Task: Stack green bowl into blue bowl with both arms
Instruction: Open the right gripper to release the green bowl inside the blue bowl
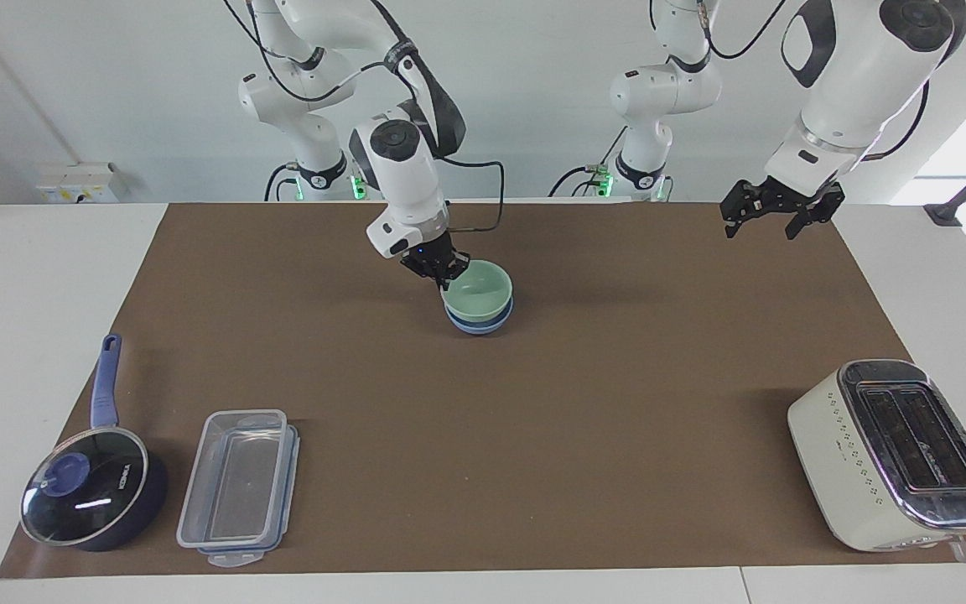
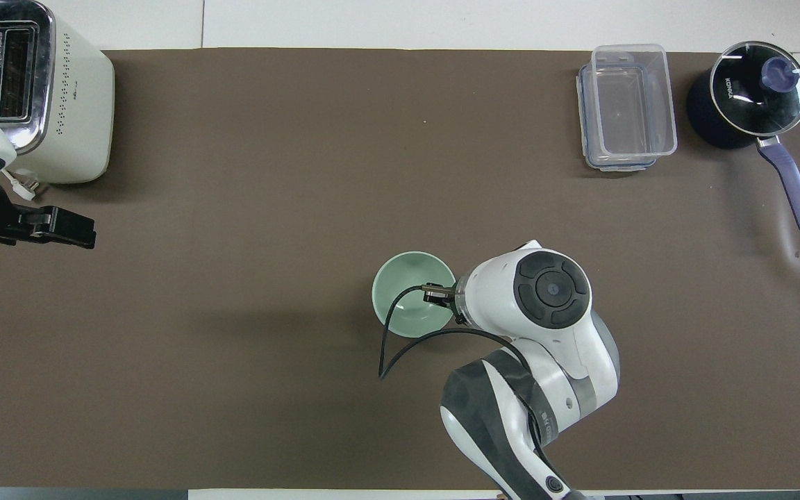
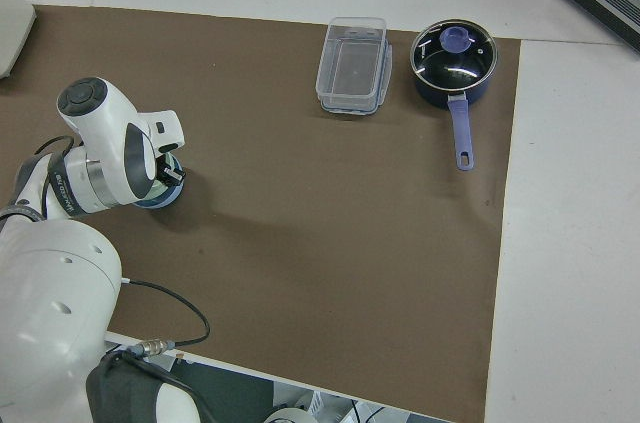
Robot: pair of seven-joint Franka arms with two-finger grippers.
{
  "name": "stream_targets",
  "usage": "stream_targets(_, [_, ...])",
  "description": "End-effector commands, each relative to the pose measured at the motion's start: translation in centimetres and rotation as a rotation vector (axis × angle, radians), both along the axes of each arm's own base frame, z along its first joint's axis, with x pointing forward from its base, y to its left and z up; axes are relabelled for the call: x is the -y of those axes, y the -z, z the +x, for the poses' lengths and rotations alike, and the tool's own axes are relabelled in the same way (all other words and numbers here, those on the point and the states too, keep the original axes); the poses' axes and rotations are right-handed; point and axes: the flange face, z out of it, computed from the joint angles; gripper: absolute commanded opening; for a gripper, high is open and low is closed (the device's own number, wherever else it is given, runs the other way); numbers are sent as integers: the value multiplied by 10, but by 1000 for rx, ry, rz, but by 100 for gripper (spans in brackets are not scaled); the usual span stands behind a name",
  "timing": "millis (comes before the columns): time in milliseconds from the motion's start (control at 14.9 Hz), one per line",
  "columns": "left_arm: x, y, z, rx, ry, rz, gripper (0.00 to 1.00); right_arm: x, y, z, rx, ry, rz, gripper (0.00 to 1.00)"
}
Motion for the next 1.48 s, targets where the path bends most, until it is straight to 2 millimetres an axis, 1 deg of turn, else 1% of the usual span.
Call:
stream_targets(0, [-3, -17, -5, 2, -30, 10, 100, 3, -4, -6, 9, 14, 20, 0])
stream_targets(134, [-3, -25, -1, -14, -32, 7, 100, 3, -5, -6, 7, 12, 19, 0])
stream_targets(268, [-6, -25, 0, -8, -36, 6, 100, 3, -3, -8, 4, 10, 17, 0])
stream_targets(470, [-7, -24, 0, -7, -45, 8, 100, 1, 2, -16, -9, -1, 8, 0])
stream_targets(939, [-4, -27, -2, -6, -44, 9, 100, 1, 1, -15, -5, -14, 10, 0])
stream_targets(1006, [-2, -27, -2, -7, -40, 11, 100, 1, -1, -14, -1, -28, 11, 11])
stream_targets(1073, [-7, -27, -2, -10, -49, 9, 100, 1, -2, -14, -6, -38, 10, 48])
stream_targets(1140, [-6, -27, -3, -13, -44, 9, 100, 2, -6, -13, -13, -37, 7, 84])
stream_targets(1207, [-2, -25, -4, -19, -38, 9, 100, 7, -17, -10, -4, -32, 12, 100])
stream_targets(1274, [-2, -26, -5, -21, -38, 10, 100, 13, -27, -7, -3, -21, 14, 100])
stream_targets(1409, [-5, -29, -3, -21, -41, 5, 100, 37, -55, 4, 7, 18, 22, 100])
